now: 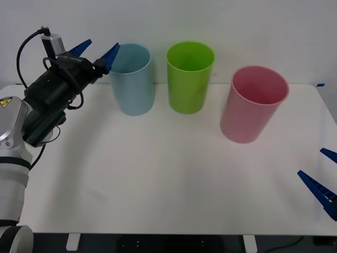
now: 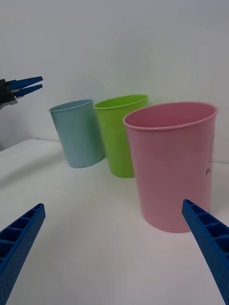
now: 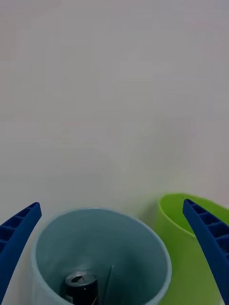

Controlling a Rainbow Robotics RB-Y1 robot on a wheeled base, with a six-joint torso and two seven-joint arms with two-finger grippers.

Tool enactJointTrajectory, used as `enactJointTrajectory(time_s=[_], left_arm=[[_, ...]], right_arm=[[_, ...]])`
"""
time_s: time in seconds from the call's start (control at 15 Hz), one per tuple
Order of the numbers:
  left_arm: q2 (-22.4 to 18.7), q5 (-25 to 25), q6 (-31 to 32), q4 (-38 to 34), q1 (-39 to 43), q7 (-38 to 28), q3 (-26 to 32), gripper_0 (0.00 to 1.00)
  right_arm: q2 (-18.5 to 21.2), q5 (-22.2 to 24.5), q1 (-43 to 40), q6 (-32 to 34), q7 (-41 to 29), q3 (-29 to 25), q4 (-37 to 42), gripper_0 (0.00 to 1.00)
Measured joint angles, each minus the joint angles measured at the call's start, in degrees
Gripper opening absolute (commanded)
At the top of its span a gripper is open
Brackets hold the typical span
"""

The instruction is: Grasp the object on the table and drop it into the matching bin: aluminum can to the light blue bin, PET bottle to the pink bin.

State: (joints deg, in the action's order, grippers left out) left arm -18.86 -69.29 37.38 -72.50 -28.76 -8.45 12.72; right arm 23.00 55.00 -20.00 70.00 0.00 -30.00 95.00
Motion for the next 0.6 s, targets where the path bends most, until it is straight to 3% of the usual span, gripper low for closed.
enactJointTrajectory(time_s=[0.33, 0.6], left_arm=[[-7.18, 7.75, 6.81, -2.88, 7.51, 1.41, 0.33, 1.00], [-10.66, 9.79, 13.78, -4.04, 13.60, 3.45, 4.57, 1.00]], right_arm=[[0.00, 0.00, 0.00, 0.00, 0.00, 0.00, 0.00, 1.00], [0.00, 0.00, 0.00, 0.00, 0.01, 0.00, 0.00, 1.00]])
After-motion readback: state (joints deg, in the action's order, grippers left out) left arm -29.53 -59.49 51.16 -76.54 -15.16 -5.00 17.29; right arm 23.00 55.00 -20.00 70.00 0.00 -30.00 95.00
